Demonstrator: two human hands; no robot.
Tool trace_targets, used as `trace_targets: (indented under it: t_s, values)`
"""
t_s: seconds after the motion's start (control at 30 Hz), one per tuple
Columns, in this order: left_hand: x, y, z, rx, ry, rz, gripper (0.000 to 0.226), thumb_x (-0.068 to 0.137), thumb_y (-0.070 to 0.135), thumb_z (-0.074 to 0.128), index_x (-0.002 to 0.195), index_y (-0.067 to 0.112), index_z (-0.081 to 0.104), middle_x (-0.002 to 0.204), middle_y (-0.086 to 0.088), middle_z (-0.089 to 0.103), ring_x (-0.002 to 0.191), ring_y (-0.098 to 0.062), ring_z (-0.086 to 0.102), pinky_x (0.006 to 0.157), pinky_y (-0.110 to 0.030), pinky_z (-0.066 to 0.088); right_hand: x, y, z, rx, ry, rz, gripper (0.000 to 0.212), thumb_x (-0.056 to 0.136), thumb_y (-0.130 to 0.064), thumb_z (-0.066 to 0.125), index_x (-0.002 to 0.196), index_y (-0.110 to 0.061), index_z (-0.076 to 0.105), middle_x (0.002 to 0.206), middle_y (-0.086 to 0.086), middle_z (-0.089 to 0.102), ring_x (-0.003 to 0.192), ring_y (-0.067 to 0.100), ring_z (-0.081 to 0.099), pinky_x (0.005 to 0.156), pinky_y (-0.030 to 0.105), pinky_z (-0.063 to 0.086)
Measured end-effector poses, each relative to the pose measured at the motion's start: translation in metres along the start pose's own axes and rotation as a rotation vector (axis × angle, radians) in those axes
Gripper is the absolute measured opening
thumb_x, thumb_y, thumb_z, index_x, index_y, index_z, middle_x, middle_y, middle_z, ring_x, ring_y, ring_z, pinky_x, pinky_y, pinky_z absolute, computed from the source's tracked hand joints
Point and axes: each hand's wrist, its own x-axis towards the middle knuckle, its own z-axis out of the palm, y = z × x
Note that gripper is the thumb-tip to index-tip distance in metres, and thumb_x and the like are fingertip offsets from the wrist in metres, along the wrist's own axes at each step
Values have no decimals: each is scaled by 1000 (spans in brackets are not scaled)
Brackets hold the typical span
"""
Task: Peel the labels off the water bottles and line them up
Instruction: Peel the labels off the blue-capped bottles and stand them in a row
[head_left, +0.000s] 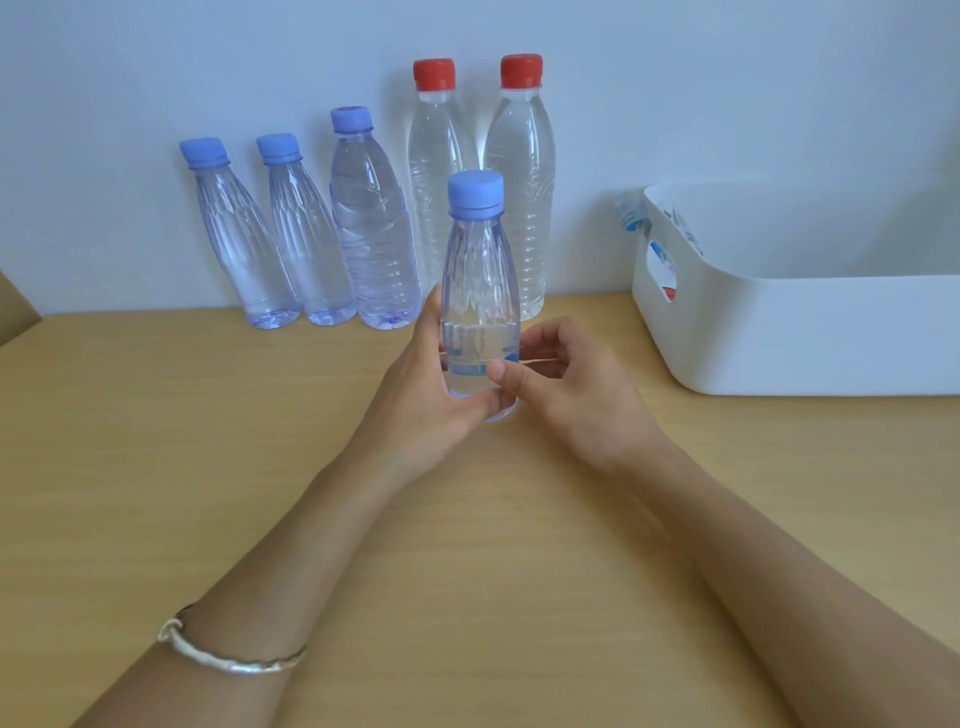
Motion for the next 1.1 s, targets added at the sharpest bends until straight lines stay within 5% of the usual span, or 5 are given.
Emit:
trace_targets:
  t_s: [0.13, 0.43, 0.6, 0.97, 1.1]
  values:
    - [0, 0, 1, 1, -1, -5, 74, 76, 24, 80, 125, 50, 31, 97, 46, 59, 92, 20, 57, 78, -15, 51, -2, -4, 0, -98, 31, -29, 22, 81, -37, 72, 75, -20, 59, 83, -2, 70, 77, 6, 62, 61, 12, 43]
    - [0, 1, 1, -14, 7, -9, 75, 75, 25, 78, 129, 49, 31, 97, 46, 58, 94, 21, 56, 85, -23, 52, -3, -2, 5, -82, 76, -85, 18, 81, -26, 73, 69, -25, 60, 102, -4, 65, 97, 7, 60, 85, 25, 47]
    - [-1, 2, 1, -22, 8, -4, 75, 76, 23, 78, 131, 46, 33, 98, 45, 59, 94, 20, 58, 86, -25, 53, -4, -5, 6, -95, 69, -95, 18, 82, -24, 72, 67, -24, 62, 104, -4, 64, 97, 3, 59, 86, 16, 43]
    - [2, -4, -2, 18, -17, -55, 72, 72, 23, 83, 118, 52, 36, 94, 46, 58, 92, 21, 55, 82, -16, 50, 1, -6, -6, 54, -30, 4, 28, 80, -5, 62, 56, -15, 51, 97, -12, 73, 76, 4, 62, 66, 16, 45]
    - [2, -6, -3, 18, -27, -83, 62, 76, 18, 80, 105, 54, 39, 91, 41, 60, 88, 28, 51, 79, -14, 49, 1, -6, -11, 78, -31, 26, 23, 79, -4, 59, 61, -13, 49, 93, -16, 73, 67, -7, 61, 60, 6, 43]
